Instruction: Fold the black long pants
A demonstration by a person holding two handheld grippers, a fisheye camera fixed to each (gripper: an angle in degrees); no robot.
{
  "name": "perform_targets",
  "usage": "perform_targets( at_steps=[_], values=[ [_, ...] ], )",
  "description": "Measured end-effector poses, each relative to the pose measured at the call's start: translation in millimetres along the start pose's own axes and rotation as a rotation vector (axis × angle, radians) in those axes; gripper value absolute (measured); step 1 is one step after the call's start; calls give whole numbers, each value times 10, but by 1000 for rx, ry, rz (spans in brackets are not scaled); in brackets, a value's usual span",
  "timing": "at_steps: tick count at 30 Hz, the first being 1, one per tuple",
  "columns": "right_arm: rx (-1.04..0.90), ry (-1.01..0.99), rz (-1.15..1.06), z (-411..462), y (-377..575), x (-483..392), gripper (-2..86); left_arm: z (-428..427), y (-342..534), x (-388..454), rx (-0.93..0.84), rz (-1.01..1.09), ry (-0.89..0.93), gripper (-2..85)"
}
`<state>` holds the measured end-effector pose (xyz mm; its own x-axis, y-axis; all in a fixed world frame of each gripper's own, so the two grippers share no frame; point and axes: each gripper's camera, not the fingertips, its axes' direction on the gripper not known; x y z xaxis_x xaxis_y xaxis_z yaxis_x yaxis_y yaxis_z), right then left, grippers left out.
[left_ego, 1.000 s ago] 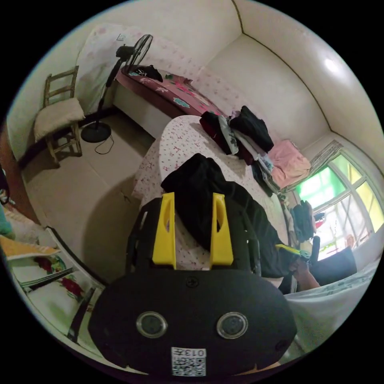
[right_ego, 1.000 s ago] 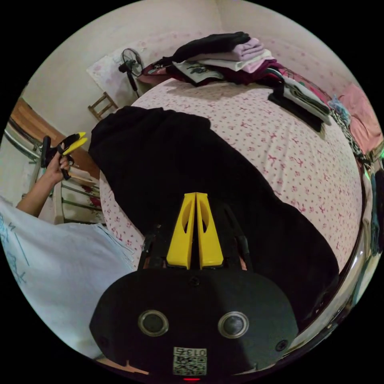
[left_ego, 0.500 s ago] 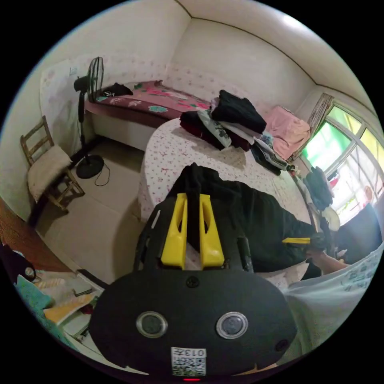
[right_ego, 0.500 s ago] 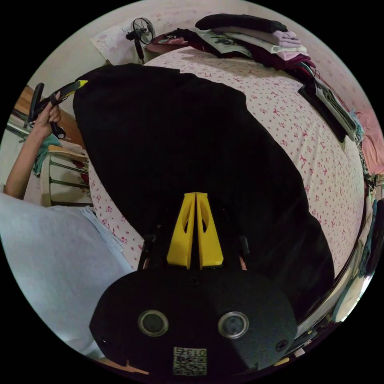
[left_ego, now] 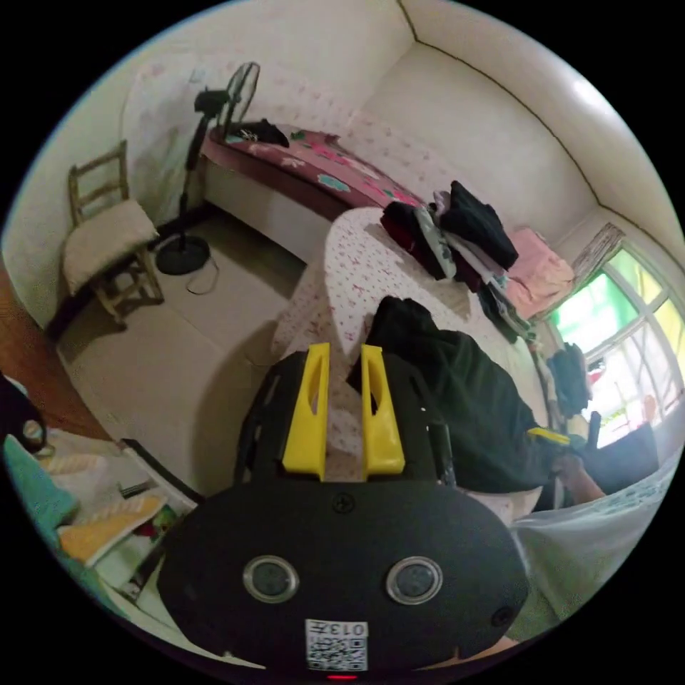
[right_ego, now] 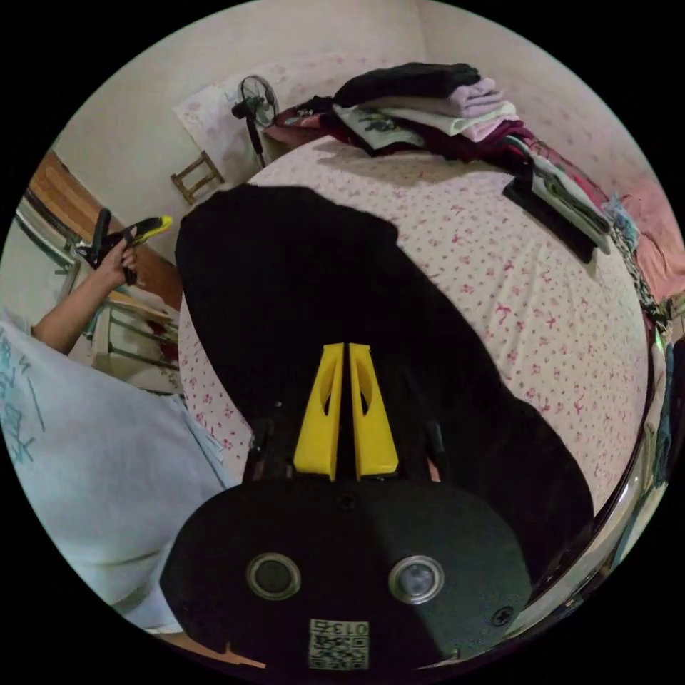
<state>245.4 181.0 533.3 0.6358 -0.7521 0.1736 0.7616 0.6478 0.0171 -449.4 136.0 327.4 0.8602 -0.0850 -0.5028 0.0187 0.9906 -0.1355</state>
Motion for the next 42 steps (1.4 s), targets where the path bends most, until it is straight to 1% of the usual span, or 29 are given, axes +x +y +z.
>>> perform_targets(
  at_steps=[1, 2, 3, 6, 8, 9, 11, 13, 14, 16, 19, 21, 23, 24, 25, 27, 29, 30, 31, 33, 37, 39, 41, 42],
  values=[
    [49, 15, 40, -78, -66, 123, 33, -110, -76, 88, 23, 38, -35, 82],
    [98, 0, 77, -134, -155, 263, 43, -132, -129, 154, 22, 70, -38, 83],
    [120, -16, 92, -151, -209, 335, 48, -105, -254, 317, -5, 146, -20, 85],
    [176, -117, 130, -89, -577, 652, 79, 221, -575, 825, -140, 347, 60, 91],
    [165, -239, 146, 67, -910, 848, 93, 489, -735, 1098, -232, 446, 56, 96],
    [152, -261, 145, 116, -987, 886, 95, 642, -832, 1220, -271, 486, 21, 103],
    [84, -314, 128, 312, -1248, 974, 95, 815, -995, 1314, -307, 495, 3, 119],
    [35, -346, 79, 428, -1384, 944, 83, 998, -1221, 1352, -353, 458, 44, 135],
    [-4, -354, 37, 499, -1449, 888, 68, 1046, -1262, 1362, -363, 457, 41, 137],
    [-46, -320, -37, 560, -1496, 762, 40, 1277, -1364, 1413, -440, 470, 9, 147],
    [49, -227, -162, 459, -1442, 480, 25, 1529, -1395, 1496, -525, 510, -42, 164],
    [103, -174, -233, 389, -1362, 302, 20, 1657, -1394, 1497, -570, 501, -27, 152],
    [120, -81, -299, 402, -1259, 77, 17, 1725, -1377, 1525, -578, 528, -32, 111],
    [120, -55, -312, 418, -1239, 23, 16, 1742, -1362, 1568, -567, 561, -36, 70],
    [122, -14, -339, 450, -1210, -84, 14, 1722, -1361, 1626, -540, 587, -17, 50],
    [114, 52, -385, 492, -1192, -239, 12, 1646, -1383, 1699, -472, 594, -59, 34],
    [131, 148, -453, 502, -1183, -415, 11, 1535, -1404, 1710, -382, 579, -55, 28],
    [140, 170, -468, 498, -1184, -448, 11, 1495, -1413, 1662, -339, 538, -35, 27],
    [149, 208, -498, 500, -1195, -503, 11, 1522, -1408, 1581, -325, 480, 1, 27],
    [137, 248, -541, 555, -1234, -565, 12, 1664, -1377, 1476, -363, 402, 29, 30],
    [17, 203, -616, 831, -1331, -615, 15, 1762, -1396, 1551, -391, 396, 22, 43],
    [36, 152, -580, 769, -1388, -565, 15, 1713, -1404, 1595, -381, 417, 27, 47],
    [98, -17, -452, 554, -1515, -350, 12, 1656, -1395, 1605, -366, 420, 52, 50],
    [115, -61, -418, 496, -1551, -280, 10, 1613, -1382, 1614, -354, 421, 41, 52]
  ],
)
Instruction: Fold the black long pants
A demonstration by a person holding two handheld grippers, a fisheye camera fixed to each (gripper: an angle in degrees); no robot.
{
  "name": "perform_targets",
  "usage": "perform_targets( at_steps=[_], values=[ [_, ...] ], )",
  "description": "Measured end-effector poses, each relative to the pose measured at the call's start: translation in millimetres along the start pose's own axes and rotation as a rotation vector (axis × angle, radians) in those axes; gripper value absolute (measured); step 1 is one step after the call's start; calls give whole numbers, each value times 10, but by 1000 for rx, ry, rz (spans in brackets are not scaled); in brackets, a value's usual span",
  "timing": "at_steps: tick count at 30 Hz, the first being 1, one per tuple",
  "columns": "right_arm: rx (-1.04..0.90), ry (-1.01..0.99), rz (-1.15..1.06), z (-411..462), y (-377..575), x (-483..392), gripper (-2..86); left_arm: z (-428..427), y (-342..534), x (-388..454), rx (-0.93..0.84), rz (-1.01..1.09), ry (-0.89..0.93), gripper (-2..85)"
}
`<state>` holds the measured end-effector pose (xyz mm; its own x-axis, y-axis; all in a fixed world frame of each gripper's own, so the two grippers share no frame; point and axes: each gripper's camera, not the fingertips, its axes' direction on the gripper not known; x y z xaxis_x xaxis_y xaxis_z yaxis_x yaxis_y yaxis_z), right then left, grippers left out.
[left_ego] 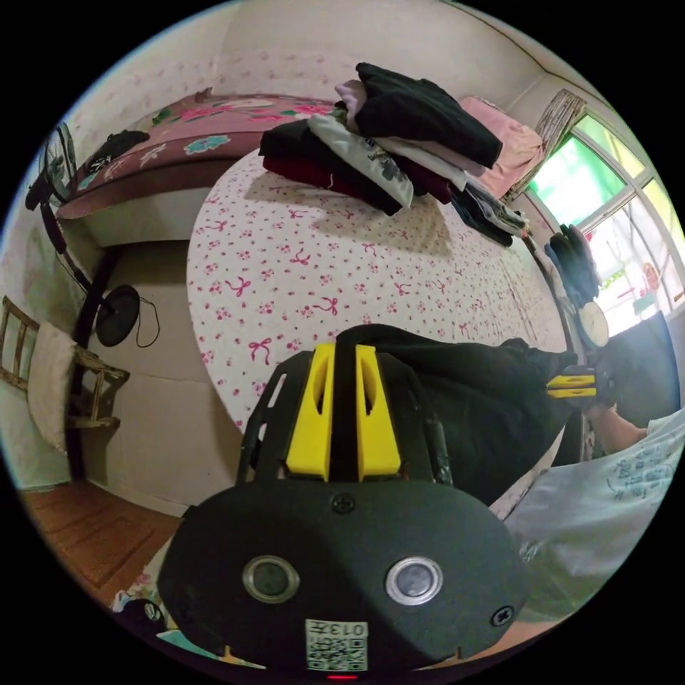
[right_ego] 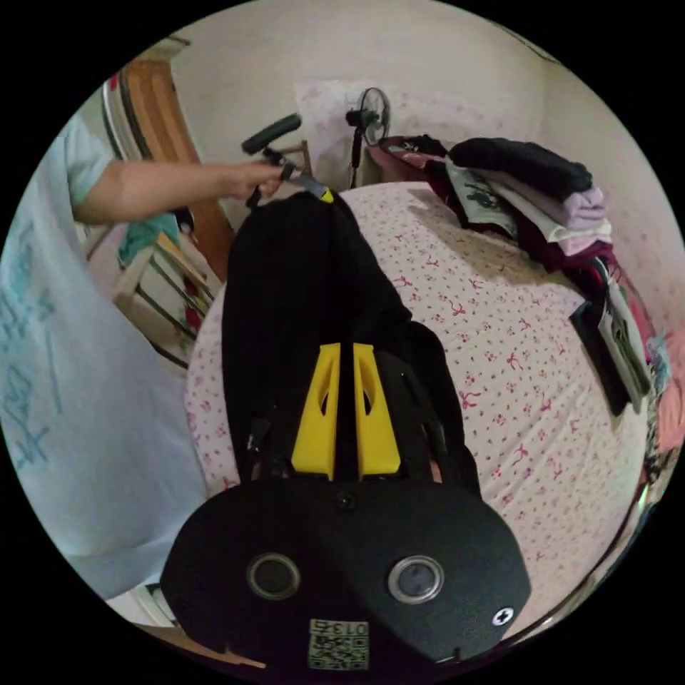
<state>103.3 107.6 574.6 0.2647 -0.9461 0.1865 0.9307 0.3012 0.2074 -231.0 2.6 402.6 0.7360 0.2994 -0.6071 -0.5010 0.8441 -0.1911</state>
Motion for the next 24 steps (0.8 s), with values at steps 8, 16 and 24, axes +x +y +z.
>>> perform_targets(
  at_steps=[8, 16, 24],
  values=[
    [0, 160, 207, -73, -325, 1059, 11, -382, 176, 434, 250, 51, -96, 76],
    [-151, -127, 29, 479, -879, 1446, 54, 528, 130, 1774, -27, 475, 86, 72],
    [-198, -165, -48, 768, -1167, 1471, 66, 1077, 331, 2269, -148, 560, -19, 67]
  ],
)
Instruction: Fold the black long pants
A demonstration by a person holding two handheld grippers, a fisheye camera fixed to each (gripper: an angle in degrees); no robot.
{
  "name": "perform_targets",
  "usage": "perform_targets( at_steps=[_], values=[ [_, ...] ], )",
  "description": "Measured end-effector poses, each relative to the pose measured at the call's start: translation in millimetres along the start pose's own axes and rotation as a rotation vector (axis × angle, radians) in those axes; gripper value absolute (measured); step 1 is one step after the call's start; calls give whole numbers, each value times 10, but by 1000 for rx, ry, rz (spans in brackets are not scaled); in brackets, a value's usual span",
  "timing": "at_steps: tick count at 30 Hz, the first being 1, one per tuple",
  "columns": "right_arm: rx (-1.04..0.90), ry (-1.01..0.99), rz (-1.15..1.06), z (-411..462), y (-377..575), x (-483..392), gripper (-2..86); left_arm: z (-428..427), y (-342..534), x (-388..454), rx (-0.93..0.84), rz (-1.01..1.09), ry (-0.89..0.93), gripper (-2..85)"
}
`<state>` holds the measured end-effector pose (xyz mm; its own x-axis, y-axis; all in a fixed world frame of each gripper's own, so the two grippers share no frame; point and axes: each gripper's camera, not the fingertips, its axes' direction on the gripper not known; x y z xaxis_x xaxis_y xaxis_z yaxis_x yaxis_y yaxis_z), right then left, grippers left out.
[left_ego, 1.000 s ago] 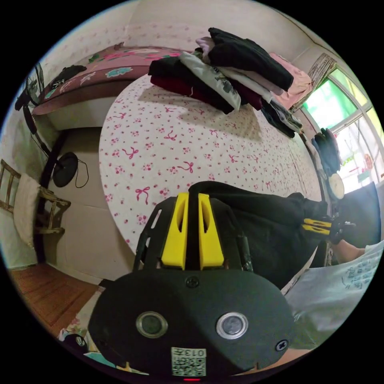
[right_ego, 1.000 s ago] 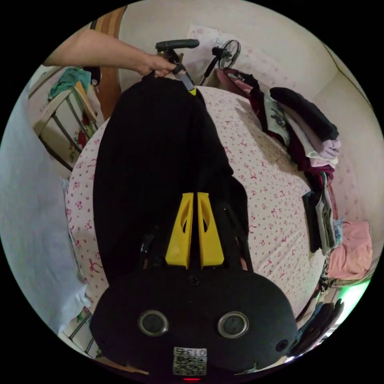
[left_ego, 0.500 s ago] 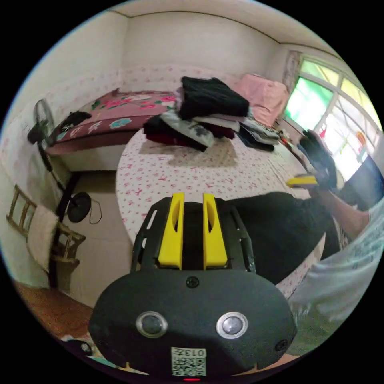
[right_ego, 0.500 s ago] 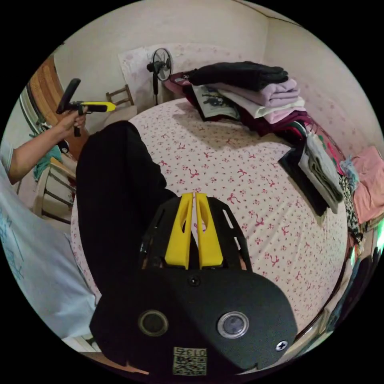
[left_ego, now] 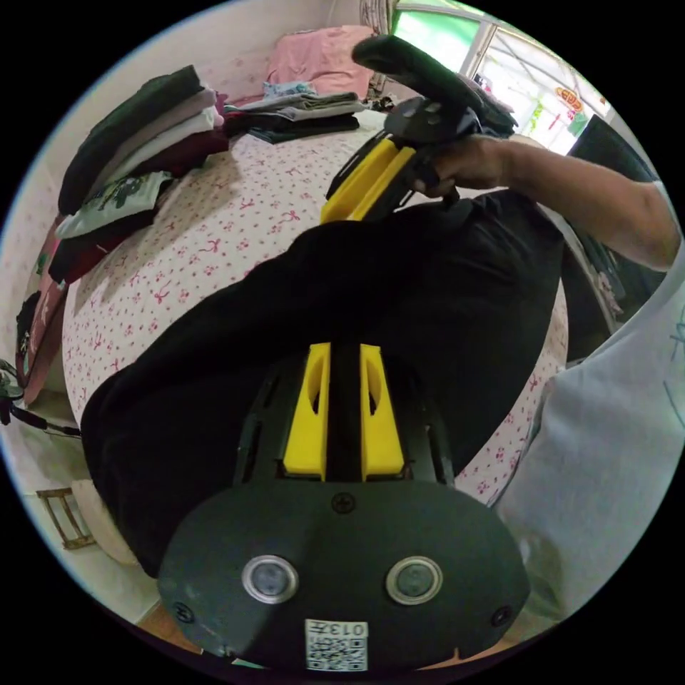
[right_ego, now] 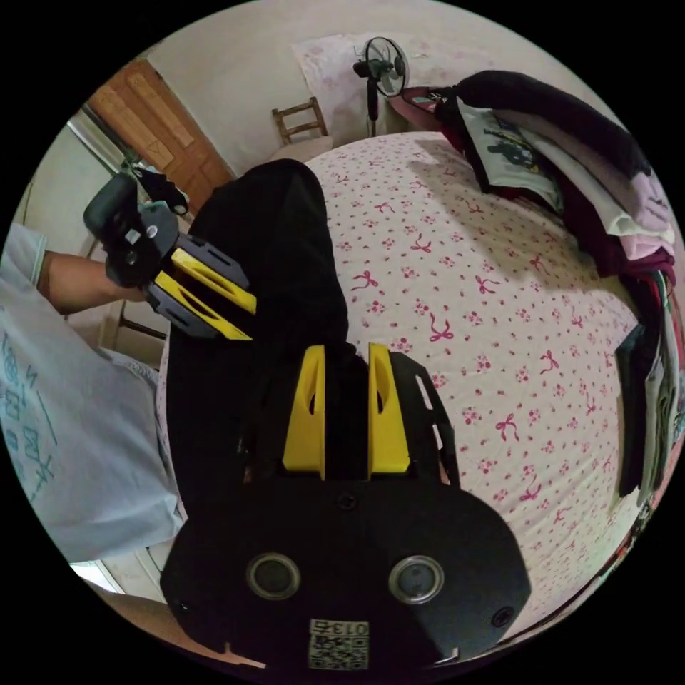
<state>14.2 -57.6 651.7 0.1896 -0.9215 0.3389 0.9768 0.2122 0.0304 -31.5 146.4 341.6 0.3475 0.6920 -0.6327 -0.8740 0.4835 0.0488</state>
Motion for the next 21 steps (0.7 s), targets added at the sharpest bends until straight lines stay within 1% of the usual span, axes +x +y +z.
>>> perform_targets(
  at_steps=[1, 3, 5, 7, 9, 10, 12, 13, 14, 15, 17, 18, 19, 21],
  values=[
    [-11, -36, 11, 36, -42, 72, 52, 23, -14, 18, 2, 2, -12, 63],
    [-23, -47, -10, 6, -119, 142, 36, 53, -43, 8, -6, -17, -12, 56],
    [-31, -19, -116, -167, -263, 203, 23, 89, -57, -23, -3, -56, 9, 50],
    [-22, 8, -171, -348, -384, 304, 16, 122, -70, -41, 12, -84, 15, 42],
    [-48, -50, -194, -409, -489, 457, 11, 143, -89, -39, 18, -94, 10, 38],
    [-91, -71, -192, -342, -523, 559, 9, 155, -103, -38, 21, -101, 9, 36],
    [-146, -106, -142, -187, -531, 731, 6, 171, -119, -39, 26, -103, 9, 32],
    [-162, -101, -81, -123, -503, 850, 4, 179, -130, -43, 27, -104, 12, 27],
    [-165, -2, 15, -127, -444, 978, 4, 183, -136, -47, 28, -106, 15, 25],
    [-150, 18, 57, -164, -403, 1036, 3, 189, -152, -60, 25, -111, 26, 19],
    [-4, -33, 164, -467, -211, 1151, 3, 179, -186, -90, 7, -140, 51, 9],
    [23, -25, 172, -540, -168, 1130, 3, 147, -215, -108, 6, -155, 74, 4],
    [60, 0, 165, -651, -96, 1029, 3, 72, -244, -109, 58, -151, 99, 1],
    [74, -27, 115, -688, -36, 803, 3, -65, -325, -101, 157, -139, 117, -1]
  ],
)
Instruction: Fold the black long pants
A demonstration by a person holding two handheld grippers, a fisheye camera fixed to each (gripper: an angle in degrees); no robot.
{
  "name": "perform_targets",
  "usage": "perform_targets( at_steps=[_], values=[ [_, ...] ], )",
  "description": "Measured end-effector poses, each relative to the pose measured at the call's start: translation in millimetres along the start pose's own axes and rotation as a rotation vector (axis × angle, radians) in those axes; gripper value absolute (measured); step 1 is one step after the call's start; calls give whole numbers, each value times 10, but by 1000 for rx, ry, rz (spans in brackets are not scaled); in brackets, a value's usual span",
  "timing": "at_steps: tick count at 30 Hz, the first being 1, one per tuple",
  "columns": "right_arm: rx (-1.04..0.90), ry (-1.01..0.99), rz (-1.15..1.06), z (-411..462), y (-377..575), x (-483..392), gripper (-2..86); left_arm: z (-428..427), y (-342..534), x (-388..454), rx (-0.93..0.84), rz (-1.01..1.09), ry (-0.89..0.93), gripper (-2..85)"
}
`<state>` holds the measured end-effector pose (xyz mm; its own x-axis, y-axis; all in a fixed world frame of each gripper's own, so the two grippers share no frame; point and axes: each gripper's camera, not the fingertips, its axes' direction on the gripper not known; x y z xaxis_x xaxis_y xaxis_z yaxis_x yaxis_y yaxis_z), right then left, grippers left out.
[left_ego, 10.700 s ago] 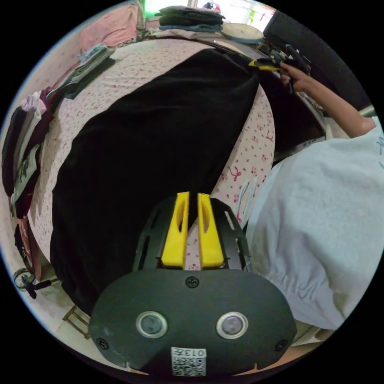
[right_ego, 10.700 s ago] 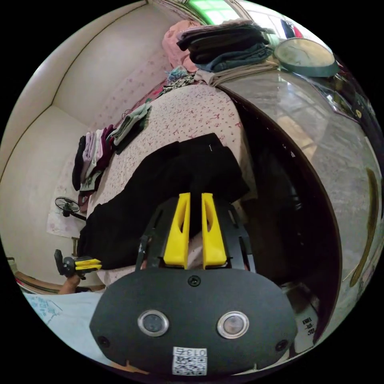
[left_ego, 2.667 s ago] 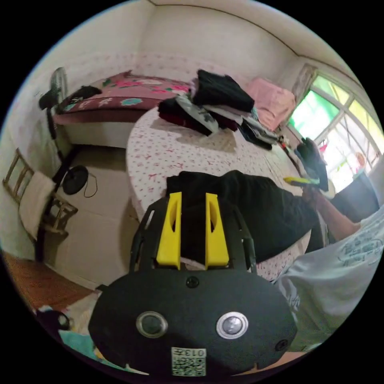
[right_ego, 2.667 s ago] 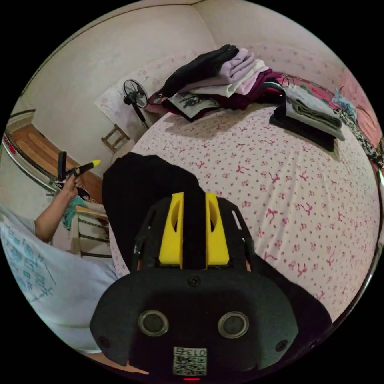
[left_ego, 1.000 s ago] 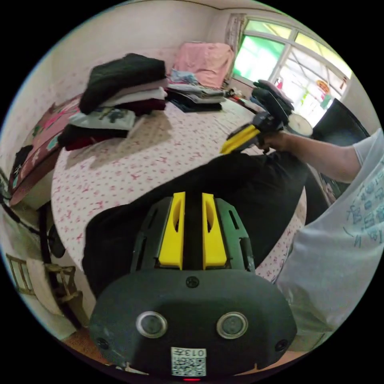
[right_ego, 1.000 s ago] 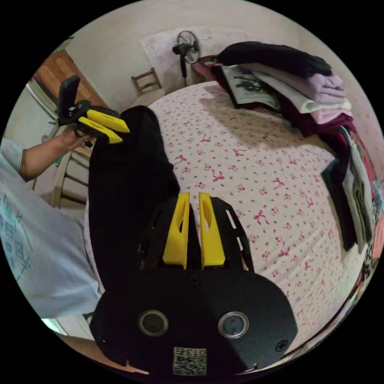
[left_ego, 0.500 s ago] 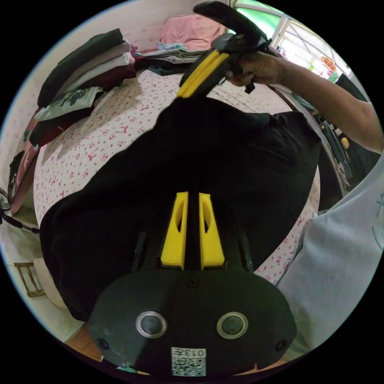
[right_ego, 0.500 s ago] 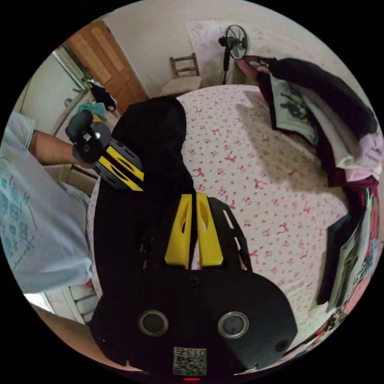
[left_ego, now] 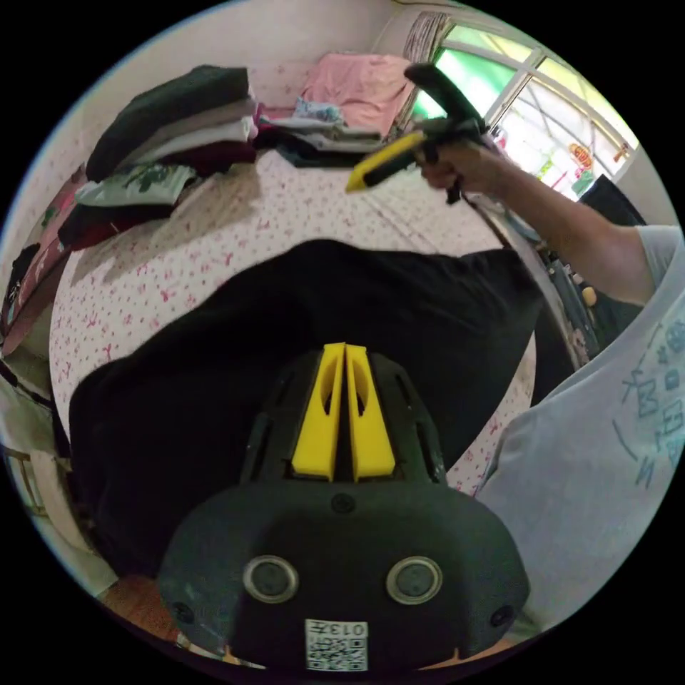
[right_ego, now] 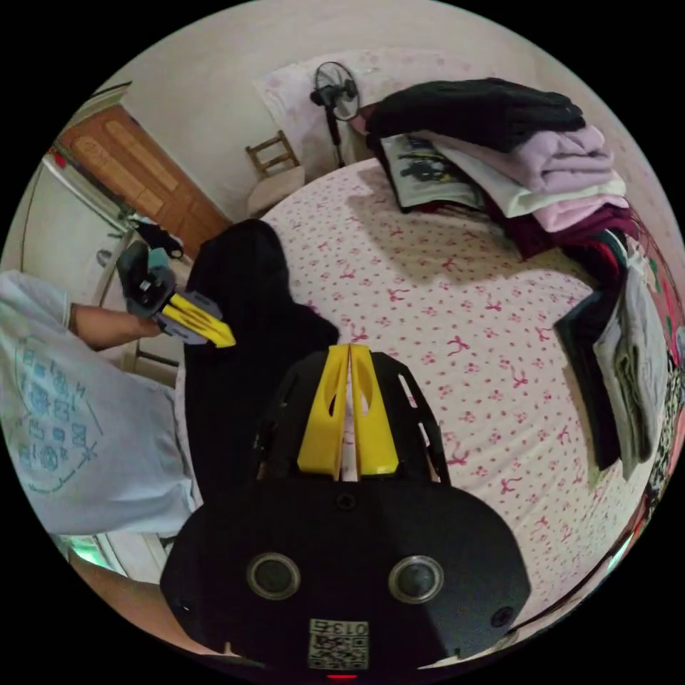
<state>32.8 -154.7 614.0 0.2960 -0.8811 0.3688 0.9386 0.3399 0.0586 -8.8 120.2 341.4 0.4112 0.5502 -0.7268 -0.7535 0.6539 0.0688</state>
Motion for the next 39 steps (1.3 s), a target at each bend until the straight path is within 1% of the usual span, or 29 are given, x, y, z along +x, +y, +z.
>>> perform_targets(
  at_steps=[2, 5, 6, 7, 8, 9, 11, 12, 13, 15, 17, 19, 20, 21, 22, 23, 24, 25, 27, 28, 29, 30, 31, 32, 34, 35, 37, 38, 39],
  values=[
    [-3, -30, -55, 136, 73, -306, 2, -33, -160, 35, 26, 38, -42, -2],
    [-44, 49, -17, 456, 122, -514, 2, 111, -419, -46, -20, 52, -188, -3],
    [-68, 64, -2, 529, 133, -523, 2, 232, -479, -141, -62, 43, -237, -3],
    [-135, 125, 31, 677, 167, -522, 2, 394, -516, -269, -156, 24, -237, -3],
    [-98, 150, 41, 702, 230, -534, 2, 449, -520, -326, -184, 18, -197, -3],
    [-84, 156, 66, 688, 258, -529, 2, 397, -504, -413, -116, -19, -146, -3],
    [-108, 208, 142, 629, 331, -547, 3, 315, -492, -497, -116, -89, -113, -3],
    [-101, 225, 148, 600, 351, -571, 3, 204, -467, -481, -72, -84, -132, -3],
    [-51, 237, 142, 528, 385, -632, 3, 82, -438, -458, -22, -73, -170, -3],
    [44, 214, 118, 434, 396, -726, 4, -34, -420, -487, -6, -92, -256, -3],
    [91, 207, 88, 446, 307, -824, 6, -75, -428, -583, -32, -114, -317, -3],
    [123, 227, 87, 512, 234, -866, 9, -27, -448, -753, -124, -135, -365, -4],
    [122, 205, 101, 584, 192, -860, 10, -4, -447, -795, -152, -141, -378, -4],
    [101, 182, 111, 634, 170, -847, 10, 50, -425, -882, -205, -165, -418, -4],
    [24, 152, 118, 760, 137, -825, 9, 98, -374, -972, -248, -200, -467, -4],
    [-1, 174, 111, 844, 152, -828, 8, 113, -338, -1015, -253, -215, -472, -4],
    [27, 180, 108, 839, 176, -833, 7, 106, -253, -1095, -210, -256, -426, -4],
    [38, 172, 141, 823, 213, -806, 5, 56, -182, -1164, -143, -308, -372, -4],
    [90, 143, 228, 757, 303, -743, 3, 21, -137, -1253, -106, -361, -303, -4],
    [106, 157, 288, 736, 381, -714, 3, 12, -127, -1292, -98, -384, -282, -4],
    [69, 239, 351, 748, 468, -689, 2, 5, -126, -1303, -94, -396, -273, -4],
    [75, 229, 356, 741, 520, -686, 2, -26, -141, -1298, -84, -407, -265, -4],
    [126, 141, 360, 682, 630, -694, 2, -92, -172, -1240, -61, -377, -286, -4],
    [180, 123, 350, 596, 723, -759, 2, -135, -188, -1201, -44, -357, -303, -3],
    [234, 188, 306, 493, 812, -931, 2, -282, -242, -1126, 6, -317, -359, -3],
    [252, 188, 275, 467, 837, -1039, 2, -299, -256, -1138, 12, -319, -359, -3],
    [243, 156, 227, 511, 825, -1183, 2, -235, -349, -1282, -53, -327, -302, -3],
    [192, 172, 195, 597, 791, -1274, 2, -191, -373, -1329, -90, -334, -293, -3],
    [159, 192, 184, 651, 775, -1315, 2, -84, -407, -1420, -188, -354, -316, -3]
  ],
)
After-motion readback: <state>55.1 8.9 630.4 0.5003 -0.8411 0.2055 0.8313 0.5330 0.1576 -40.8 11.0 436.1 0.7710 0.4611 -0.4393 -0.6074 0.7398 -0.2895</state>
